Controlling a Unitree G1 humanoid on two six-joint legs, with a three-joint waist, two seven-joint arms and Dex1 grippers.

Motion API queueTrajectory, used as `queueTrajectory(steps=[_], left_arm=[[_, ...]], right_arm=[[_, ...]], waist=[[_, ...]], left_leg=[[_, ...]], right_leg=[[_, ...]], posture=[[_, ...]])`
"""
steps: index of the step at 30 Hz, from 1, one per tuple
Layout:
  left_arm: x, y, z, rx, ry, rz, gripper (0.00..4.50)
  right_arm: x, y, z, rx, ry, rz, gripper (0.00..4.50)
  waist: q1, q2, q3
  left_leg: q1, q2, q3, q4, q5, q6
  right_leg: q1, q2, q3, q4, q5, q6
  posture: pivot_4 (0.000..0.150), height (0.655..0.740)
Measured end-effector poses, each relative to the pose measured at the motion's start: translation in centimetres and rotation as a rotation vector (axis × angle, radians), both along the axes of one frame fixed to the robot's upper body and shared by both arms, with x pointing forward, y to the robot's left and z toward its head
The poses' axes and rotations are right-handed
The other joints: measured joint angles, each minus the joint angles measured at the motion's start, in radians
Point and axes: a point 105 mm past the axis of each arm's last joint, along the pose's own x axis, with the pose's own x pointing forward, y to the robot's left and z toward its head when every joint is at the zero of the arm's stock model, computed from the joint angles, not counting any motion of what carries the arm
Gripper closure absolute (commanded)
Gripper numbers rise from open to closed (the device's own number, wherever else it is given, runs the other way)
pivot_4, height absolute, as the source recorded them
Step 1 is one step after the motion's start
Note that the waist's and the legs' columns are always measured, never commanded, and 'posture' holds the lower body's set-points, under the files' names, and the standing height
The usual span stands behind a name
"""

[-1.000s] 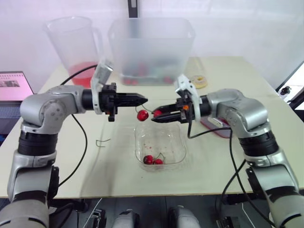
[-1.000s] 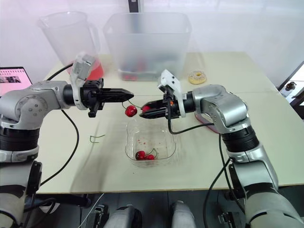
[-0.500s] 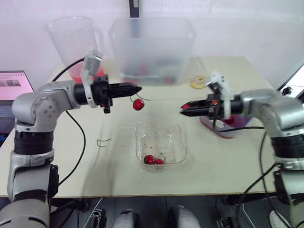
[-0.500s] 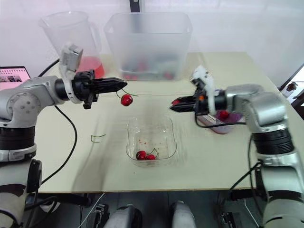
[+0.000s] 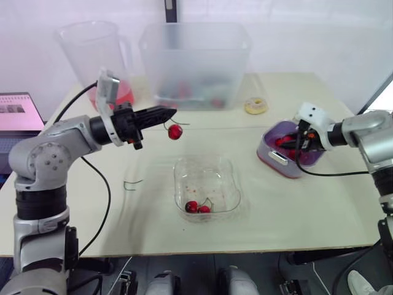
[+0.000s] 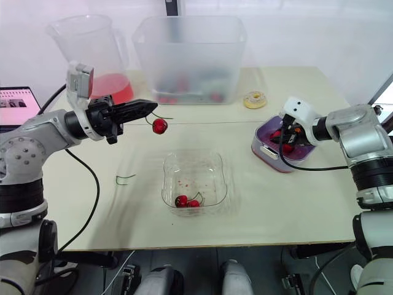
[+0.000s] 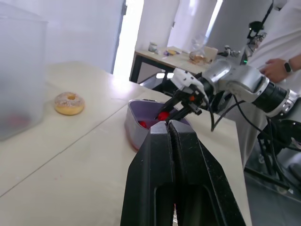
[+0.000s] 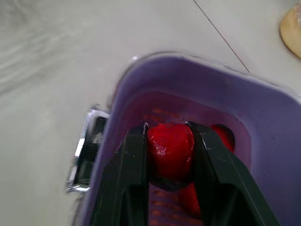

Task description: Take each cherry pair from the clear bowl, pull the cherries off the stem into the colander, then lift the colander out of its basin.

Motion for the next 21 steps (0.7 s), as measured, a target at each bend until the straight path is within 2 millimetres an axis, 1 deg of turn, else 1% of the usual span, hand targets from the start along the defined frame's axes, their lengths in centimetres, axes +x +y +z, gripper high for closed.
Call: queueTrajectory(steps=[2, 3, 4, 5, 7, 9, 11, 12, 14, 16, 18, 20, 21], left_arm=[[0.0, -0.1, 0.2, -0.013, -0.002, 0.004, 4.5], [0.0, -0.1, 0.2, -0.016, -0.001, 0.008, 4.5], [0.0, -0.1, 0.2, -0.018, 0.0, 0.012, 4.5], [0.1, -0.2, 0.3, -0.021, 0.0, 0.015, 4.5], [0.0, -0.4, 0.7, -0.03, 0.001, 0.007, 4.5], [-0.1, -0.6, 0.8, -0.039, 0.004, -0.002, 4.5], [-0.1, -0.7, 1.0, -0.043, 0.003, -0.009, 4.5], [-0.2, -0.8, 1.0, -0.045, 0.003, -0.013, 4.5], [-0.2, -1.1, 1.5, -0.057, -0.003, -0.034, 4.5], [-0.4, -1.9, 2.0, -0.058, -0.016, -0.068, 4.5], [-0.6, -2.4, 1.9, -0.049, -0.01, -0.091, 4.5], [-0.5, -2.5, 1.7, -0.047, 0.003, -0.101, 4.5], [-0.4, -2.6, 1.7, -0.051, 0.006, -0.107, 4.5]], right_arm=[[0.2, 0.0, -0.6, -0.007, 0.011, 0.002, 1.49], [0.2, -0.1, -0.6, -0.01, 0.011, -0.003, 1.08], [0.3, -0.3, -0.4, -0.016, 0.008, -0.011, 0.52], [0.4, -0.4, -0.1, -0.02, 0.0, -0.015, 0.07], [0.5, -0.2, 1.5, -0.005, -0.028, -0.006, 0.03], [0.2, 0.9, 4.0, 0.084, -0.053, 0.019, 0.03], [-0.7, 2.7, 6.7, 0.152, -0.091, 0.095, 0.03], [-1.2, 3.8, 7.6, 0.19, -0.101, 0.148, 0.03], [-2.6, 7.5, 9.0, 0.33, -0.095, 0.285, 0.03], [-4.4, 12.5, 9.5, 0.454, -0.056, 0.477, 0.03], [-5.5, 15.7, 9.5, 0.538, -0.02, 0.576, 0.03], [-6.4, 18.1, 9.2, 0.599, 0.014, 0.644, 0.03], [-6.7, 19.0, 9.1, 0.616, 0.023, 0.662, 0.03]], waist=[[0.001, 0.0, 0.0], [0.001, 0.0, 0.0], [0.0, 0.0, 0.0], [-0.001, 0.0, 0.0], [-0.003, 0.001, 0.0], [-0.003, 0.001, 0.001], [-0.004, 0.001, 0.0], [-0.003, 0.001, 0.0], [-0.004, 0.001, 0.0], [-0.004, 0.001, 0.0], [-0.002, 0.001, 0.0], [0.003, 0.001, 0.0], [0.006, 0.0, 0.0]], left_leg=[[0.0, 0.0, 0.0, 0.0, 0.0, 0.0], [0.0, 0.0, 0.0, 0.0, 0.0, 0.0], [0.0, 0.0, 0.0, 0.0, 0.0, 0.0], [0.0, 0.0, 0.0, 0.0, 0.0, 0.0], [0.0, 0.0, 0.0, 0.0, 0.0, 0.0], [0.0, 0.0, 0.0, 0.0, 0.0, 0.0], [0.0, 0.001, 0.0, 0.0, 0.0, 0.0], [0.0, 0.001, 0.0, 0.0, 0.0, 0.0], [0.0, 0.001, -0.001, 0.0, 0.0, 0.0], [0.001, 0.002, -0.001, 0.001, 0.0, 0.0], [0.0, 0.001, -0.001, 0.001, 0.0, 0.0], [0.0, -0.001, -0.002, 0.002, 0.0, 0.0], [0.0, -0.001, -0.002, 0.002, 0.0, 0.0]], right_leg=[[0.0, 0.0, 0.0, 0.0, 0.0, 0.0], [0.0, 0.0, 0.0, 0.0, 0.0, 0.0], [0.0, 0.0, 0.0, 0.0, 0.0, 0.0], [0.0, 0.0, 0.0, 0.0, 0.0, 0.0], [0.0, 0.0, 0.0, 0.0, 0.0, 0.0], [0.0, 0.0, 0.0, 0.0, 0.0, 0.0], [0.0, 0.0, 0.0, 0.0, 0.0, 0.0], [0.0, 0.0, 0.0, 0.0, 0.0, 0.0], [0.0, 0.0, 0.0, 0.0, 0.0, 0.0], [0.0, 0.0, -0.001, 0.001, 0.0, 0.0], [0.0, 0.0, -0.001, 0.001, 0.0, 0.0], [0.001, 0.0, -0.001, 0.001, 0.0, 0.0], [0.001, -0.001, -0.001, 0.001, 0.0, 0.0]], posture=[[0.15, 0.6863], [0.15, 0.6863], [0.15, 0.6863], [0.15, 0.6863], [0.15, 0.6863], [0.15, 0.6863], [0.15, 0.6863], [0.15, 0.6863], [0.15, 0.6863], [0.15, 0.6863], [0.15, 0.6863], [0.15, 0.6863], [0.15, 0.6863]])
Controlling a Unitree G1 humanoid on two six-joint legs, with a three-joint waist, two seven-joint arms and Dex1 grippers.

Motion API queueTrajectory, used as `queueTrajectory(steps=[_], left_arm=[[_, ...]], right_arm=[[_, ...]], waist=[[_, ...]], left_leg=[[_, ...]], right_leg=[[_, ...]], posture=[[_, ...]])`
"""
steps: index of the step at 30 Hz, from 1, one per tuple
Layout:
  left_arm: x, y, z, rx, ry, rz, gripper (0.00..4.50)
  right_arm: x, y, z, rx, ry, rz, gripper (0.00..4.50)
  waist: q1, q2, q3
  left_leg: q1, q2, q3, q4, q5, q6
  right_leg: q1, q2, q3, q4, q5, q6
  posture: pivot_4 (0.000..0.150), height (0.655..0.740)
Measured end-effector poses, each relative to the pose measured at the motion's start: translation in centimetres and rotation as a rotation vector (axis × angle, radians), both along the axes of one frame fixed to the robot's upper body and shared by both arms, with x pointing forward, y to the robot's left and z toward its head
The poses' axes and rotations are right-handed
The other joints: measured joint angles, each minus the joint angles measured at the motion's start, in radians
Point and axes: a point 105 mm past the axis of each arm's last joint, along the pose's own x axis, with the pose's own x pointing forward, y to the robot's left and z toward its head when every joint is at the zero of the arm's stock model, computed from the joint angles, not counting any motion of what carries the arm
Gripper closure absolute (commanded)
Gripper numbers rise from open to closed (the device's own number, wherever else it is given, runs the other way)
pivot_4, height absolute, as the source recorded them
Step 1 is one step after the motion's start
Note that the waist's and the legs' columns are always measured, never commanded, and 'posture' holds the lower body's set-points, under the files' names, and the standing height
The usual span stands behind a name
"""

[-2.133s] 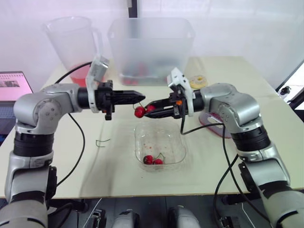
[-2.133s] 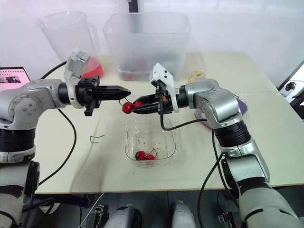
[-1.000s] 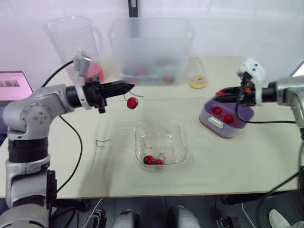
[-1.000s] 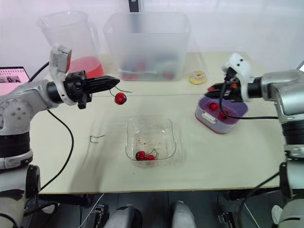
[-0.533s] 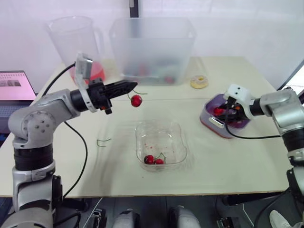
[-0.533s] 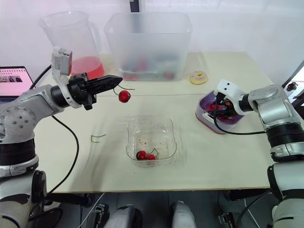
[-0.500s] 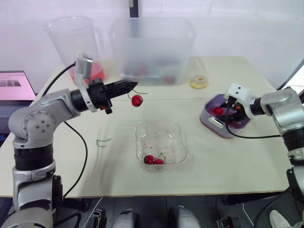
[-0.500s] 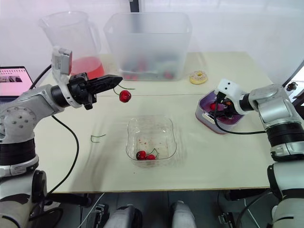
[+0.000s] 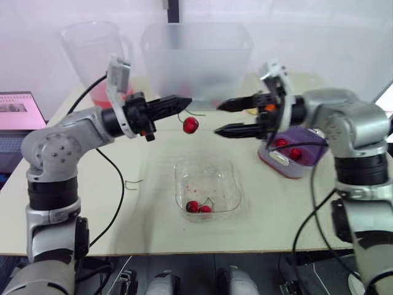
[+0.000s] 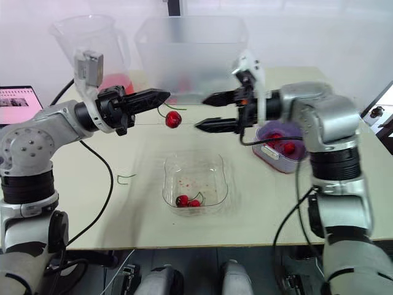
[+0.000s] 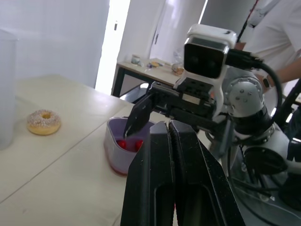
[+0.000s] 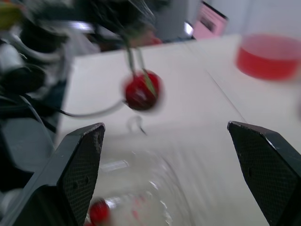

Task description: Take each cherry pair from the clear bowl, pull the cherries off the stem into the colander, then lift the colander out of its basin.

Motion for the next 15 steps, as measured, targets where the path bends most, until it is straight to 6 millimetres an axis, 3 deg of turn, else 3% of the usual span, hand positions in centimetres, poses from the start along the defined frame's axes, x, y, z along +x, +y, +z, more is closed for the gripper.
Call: queueTrajectory(steps=[8, 11, 14, 15], left_arm=[[-0.3, -0.9, -0.3, 0.001, 0.017, -0.046, 4.5], [-0.4, -1.1, 0.0, 0.003, 0.004, -0.056, 4.5], [-0.4, -1.1, 0.4, 0.002, -0.008, -0.058, 4.5], [-0.3, -1.1, 0.4, 0.003, -0.009, -0.057, 4.5]], right_arm=[[-0.6, 3.3, -0.4, 0.014, -0.06, 0.021, 0.03], [-0.9, 3.9, -1.0, -0.01, -0.096, 0.028, 0.88], [-0.4, 4.0, -1.1, -0.037, -0.165, -0.004, 2.24], [-0.2, 3.9, -1.0, -0.047, -0.199, -0.018, 2.24]], waist=[[0.008, 0.0, 0.0], [0.006, 0.0, 0.0], [0.006, 0.0, 0.0], [0.006, 0.0, 0.0]], left_leg=[[0.0, 0.0, 0.0, 0.0, 0.0, 0.0], [0.0, 0.0, 0.0, 0.0, 0.0, 0.0], [0.0, 0.0, 0.0, 0.0, 0.0, 0.0], [0.0, 0.0, 0.0, 0.0, 0.0, 0.0]], right_leg=[[0.0, 0.0, 0.0, 0.001, 0.0, 0.0], [0.0, 0.001, 0.0, 0.001, 0.0, 0.0], [0.0, 0.001, 0.0, 0.001, 0.0, 0.0], [0.0, 0.001, 0.0, 0.001, 0.0, 0.0]], posture=[[0.15, 0.6863], [0.15, 0.6863], [0.15, 0.6863], [0.15, 0.6863]])
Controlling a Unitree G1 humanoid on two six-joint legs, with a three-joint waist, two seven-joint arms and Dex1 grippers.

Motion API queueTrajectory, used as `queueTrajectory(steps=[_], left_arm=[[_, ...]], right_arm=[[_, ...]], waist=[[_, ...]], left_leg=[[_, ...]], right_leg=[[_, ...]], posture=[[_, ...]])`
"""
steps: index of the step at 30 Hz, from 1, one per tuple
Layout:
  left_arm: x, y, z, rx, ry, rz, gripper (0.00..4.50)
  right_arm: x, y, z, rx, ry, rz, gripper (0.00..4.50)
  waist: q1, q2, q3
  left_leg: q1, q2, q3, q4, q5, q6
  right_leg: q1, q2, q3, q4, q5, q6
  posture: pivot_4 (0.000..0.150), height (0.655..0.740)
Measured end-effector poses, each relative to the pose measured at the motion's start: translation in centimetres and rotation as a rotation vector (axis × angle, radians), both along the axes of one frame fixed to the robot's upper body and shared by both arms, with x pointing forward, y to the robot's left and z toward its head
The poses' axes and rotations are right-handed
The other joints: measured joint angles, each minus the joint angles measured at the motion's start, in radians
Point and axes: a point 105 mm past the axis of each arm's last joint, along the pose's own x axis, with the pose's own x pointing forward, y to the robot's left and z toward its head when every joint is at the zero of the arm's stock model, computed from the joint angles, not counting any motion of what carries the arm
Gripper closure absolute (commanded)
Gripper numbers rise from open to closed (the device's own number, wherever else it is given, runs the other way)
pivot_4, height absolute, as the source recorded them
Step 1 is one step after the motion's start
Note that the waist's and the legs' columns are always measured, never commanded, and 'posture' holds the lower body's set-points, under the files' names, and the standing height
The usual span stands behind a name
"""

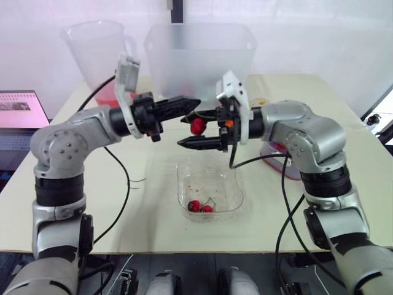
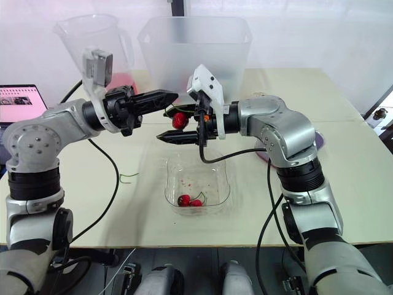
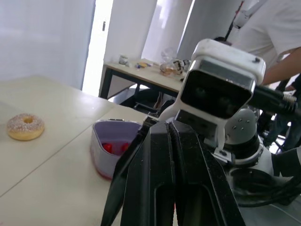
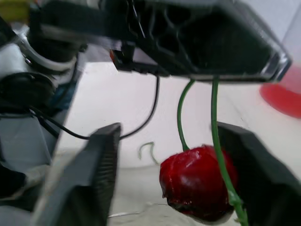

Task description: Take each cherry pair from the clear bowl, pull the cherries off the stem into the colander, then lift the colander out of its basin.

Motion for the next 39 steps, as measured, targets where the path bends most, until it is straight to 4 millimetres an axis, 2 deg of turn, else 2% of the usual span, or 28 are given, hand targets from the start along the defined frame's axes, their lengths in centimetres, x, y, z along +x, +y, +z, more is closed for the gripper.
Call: queueTrajectory(steps=[3, 13, 16, 18, 19, 26, 31, 33, 37, 39], left_arm=[[0.1, 0.0, -0.1, 0.005, 0.0, 0.002, 4.5], [0.6, 0.0, -0.7, 0.019, 0.025, -0.004, 4.5], [0.6, 0.1, -0.7, 0.022, 0.022, 0.0, 4.5], [0.7, 0.1, -0.6, 0.023, 0.019, 0.008, 4.5], [0.7, 0.1, -0.5, 0.023, 0.018, 0.009, 4.5], [0.7, 0.1, -0.5, 0.023, 0.017, 0.01, 4.5], [0.8, 0.2, -0.8, 0.025, 0.028, 0.016, 4.5], [0.9, 0.2, -1.0, 0.026, 0.035, 0.019, 4.5], [0.9, 0.5, -0.5, 0.013, 0.012, 0.035, 4.5], [0.9, 0.8, -0.3, 0.006, 0.004, 0.045, 4.5]], right_arm=[[0.4, -0.4, -0.2, -0.02, -0.047, -0.027, 2.24], [0.5, -0.6, -0.7, -0.028, -0.049, -0.037, 2.24], [0.5, -0.6, -0.7, -0.029, -0.043, -0.035, 3.07], [0.4, -0.6, -0.7, -0.029, -0.035, -0.034, 3.87], [0.4, -0.5, -0.7, -0.028, -0.034, -0.032, 4.04], [0.2, -0.5, -0.8, -0.03, -0.034, -0.029, 4.08], [0.6, -1.0, -1.7, -0.029, 0.018, -0.048, 4.08], [0.6, -1.3, -2.3, -0.02, 0.064, -0.051, 4.08], [1.2, -3.0, -5.3, -0.045, 0.201, -0.108, 4.08], [1.5, -3.7, -6.1, -0.054, 0.242, -0.134, 4.08]], waist=[[0.0, 0.0, 0.0], [-0.001, 0.0, 0.0], [-0.001, 0.0, 0.0], [0.0, 0.0, 0.0], [0.0, 0.0, 0.0], [0.0, 0.0, 0.0], [0.0, 0.0, 0.0], [0.0, 0.0, 0.0], [0.003, 0.0, 0.0], [0.001, 0.0, 0.0]], left_leg=[[0.0, 0.0, 0.0, 0.0, 0.0, 0.0], [0.0, 0.0, 0.0, 0.0, 0.0, 0.0], [0.0, 0.0, 0.0, 0.0, 0.0, 0.0], [0.0, 0.0, 0.0, 0.0, 0.0, 0.0], [0.0, 0.0, 0.0, 0.0, 0.0, 0.0], [0.0, 0.0, 0.0, 0.0, 0.0, 0.0], [0.0, 0.0, 0.0, 0.0, 0.0, 0.0], [0.0, 0.0, 0.0, 0.0, 0.0, 0.0], [0.0, 0.0, 0.0, 0.0, 0.0, 0.0], [0.0, 0.0, 0.0, 0.0, 0.0, 0.0]], right_leg=[[0.0, 0.0, 0.0, 0.0, 0.0, 0.0], [0.0, 0.0, 0.0, 0.0, 0.0, 0.0], [0.0, 0.0, 0.0, 0.0, 0.0, 0.0], [0.0, 0.0, 0.0, 0.0, 0.0, 0.0], [0.0, 0.0, 0.0, 0.0, 0.0, 0.0], [0.0, 0.0, 0.0, 0.0, 0.0, 0.0], [0.0, 0.0, 0.0, 0.0, 0.0, 0.0], [0.0, 0.0, 0.0, 0.0, 0.0, 0.0], [0.0, 0.0, 0.0, 0.0, 0.0, 0.0], [0.0, 0.0, 0.0, 0.0, 0.0, 0.0]], posture=[[0.15, 0.6863], [0.15, 0.6863], [0.15, 0.6863], [0.15, 0.6863], [0.15, 0.6863], [0.15, 0.6863], [0.15, 0.6863], [0.15, 0.6863], [0.15, 0.6863], [0.15, 0.6863]])
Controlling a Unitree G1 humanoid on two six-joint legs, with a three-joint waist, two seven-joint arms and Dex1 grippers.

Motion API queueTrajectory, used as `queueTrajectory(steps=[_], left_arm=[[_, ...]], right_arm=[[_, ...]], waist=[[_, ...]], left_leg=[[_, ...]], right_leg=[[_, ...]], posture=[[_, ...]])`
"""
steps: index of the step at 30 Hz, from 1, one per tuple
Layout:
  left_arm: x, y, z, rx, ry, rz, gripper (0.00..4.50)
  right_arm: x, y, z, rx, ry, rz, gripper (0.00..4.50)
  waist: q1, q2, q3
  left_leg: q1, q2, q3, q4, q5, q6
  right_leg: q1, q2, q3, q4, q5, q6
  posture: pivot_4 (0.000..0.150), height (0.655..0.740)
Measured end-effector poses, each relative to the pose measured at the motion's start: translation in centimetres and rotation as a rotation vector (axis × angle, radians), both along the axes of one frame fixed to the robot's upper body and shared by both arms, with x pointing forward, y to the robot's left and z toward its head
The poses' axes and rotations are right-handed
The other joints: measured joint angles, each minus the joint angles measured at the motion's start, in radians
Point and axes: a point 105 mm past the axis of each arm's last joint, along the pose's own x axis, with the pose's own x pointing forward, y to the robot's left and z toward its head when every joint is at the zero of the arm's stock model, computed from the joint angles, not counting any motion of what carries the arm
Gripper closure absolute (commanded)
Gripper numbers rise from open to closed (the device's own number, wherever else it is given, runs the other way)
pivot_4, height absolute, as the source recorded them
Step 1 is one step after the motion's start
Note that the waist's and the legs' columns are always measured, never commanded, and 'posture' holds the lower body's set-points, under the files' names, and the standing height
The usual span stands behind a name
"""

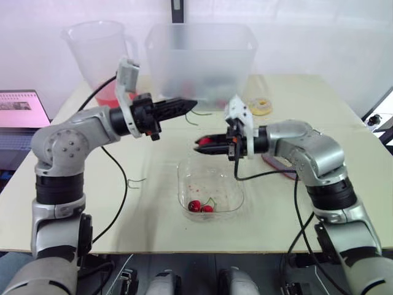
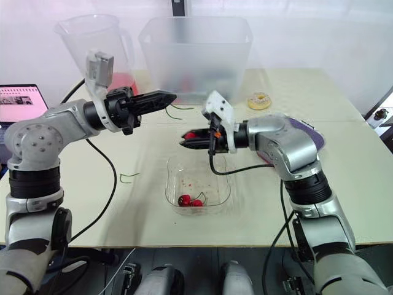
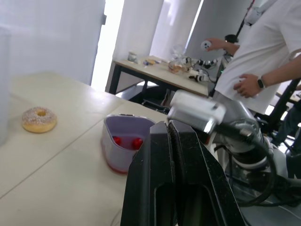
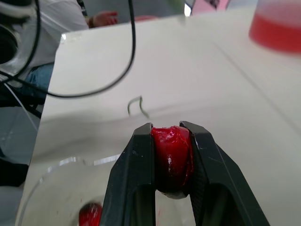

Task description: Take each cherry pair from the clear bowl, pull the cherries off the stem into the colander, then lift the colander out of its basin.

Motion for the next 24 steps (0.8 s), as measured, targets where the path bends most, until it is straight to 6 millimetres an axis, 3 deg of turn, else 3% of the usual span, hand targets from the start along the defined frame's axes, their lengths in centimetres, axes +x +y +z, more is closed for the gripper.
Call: queueTrajectory(steps=[3, 7, 10, 13, 17, 24], left_arm=[[0.0, 0.0, 0.0, 0.0, 0.0, 0.003, 4.5], [0.1, 0.3, 0.1, 0.002, -0.001, 0.018, 4.5], [0.2, 1.4, -0.2, 0.003, 0.004, 0.059, 4.5], [0.4, 2.3, -0.9, 0.0, 0.022, 0.106, 4.5], [0.5, 2.9, -2.7, 0.01, 0.069, 0.147, 4.5], [0.3, 3.7, -4.2, 0.02, 0.095, 0.207, 4.5]], right_arm=[[0.1, -0.8, 0.2, -0.009, -0.001, -0.019, 4.08], [1.5, -4.8, 1.1, -0.074, -0.045, -0.144, 4.08], [3.5, -11.5, 3.1, -0.261, -0.176, -0.353, 4.08], [4.7, -16.9, 4.2, -0.416, -0.263, -0.51, 4.08], [5.8, -20.5, 1.2, -0.537, -0.203, -0.591, 4.08], [6.9, -21.8, -1.9, -0.585, -0.15, -0.621, 0.87]], waist=[[-0.001, 0.0, 0.0], [0.006, 0.0, 0.0], [0.007, 0.0, 0.0], [0.001, -0.001, 0.0], [-0.016, -0.001, 0.001], [-0.018, 0.0, 0.001]], left_leg=[[0.0, 0.0, 0.0, 0.0, 0.0, 0.0], [0.0, 0.0, 0.0, 0.0, 0.0, 0.0], [0.0, -0.001, 0.001, -0.001, 0.0, 0.0], [0.001, 0.0, 0.001, -0.002, 0.0, 0.0], [0.001, 0.002, 0.002, -0.003, 0.0, 0.0], [0.001, 0.002, 0.002, -0.003, 0.0, 0.0]], right_leg=[[0.0, 0.0, 0.0, 0.0, 0.0, 0.0], [0.0, 0.0, 0.0, -0.001, 0.0, 0.0], [0.0, -0.001, 0.001, -0.001, 0.0, 0.0], [0.0, 0.0, 0.001, -0.002, 0.0, 0.0], [0.0, 0.0, 0.001, -0.002, 0.0, 0.0], [-0.001, 0.0, 0.001, -0.003, 0.0, 0.0]], posture=[[0.15, 0.6863], [0.15, 0.6863], [0.15, 0.6863], [0.15, 0.6863], [0.15, 0.6863], [0.15, 0.6863]])
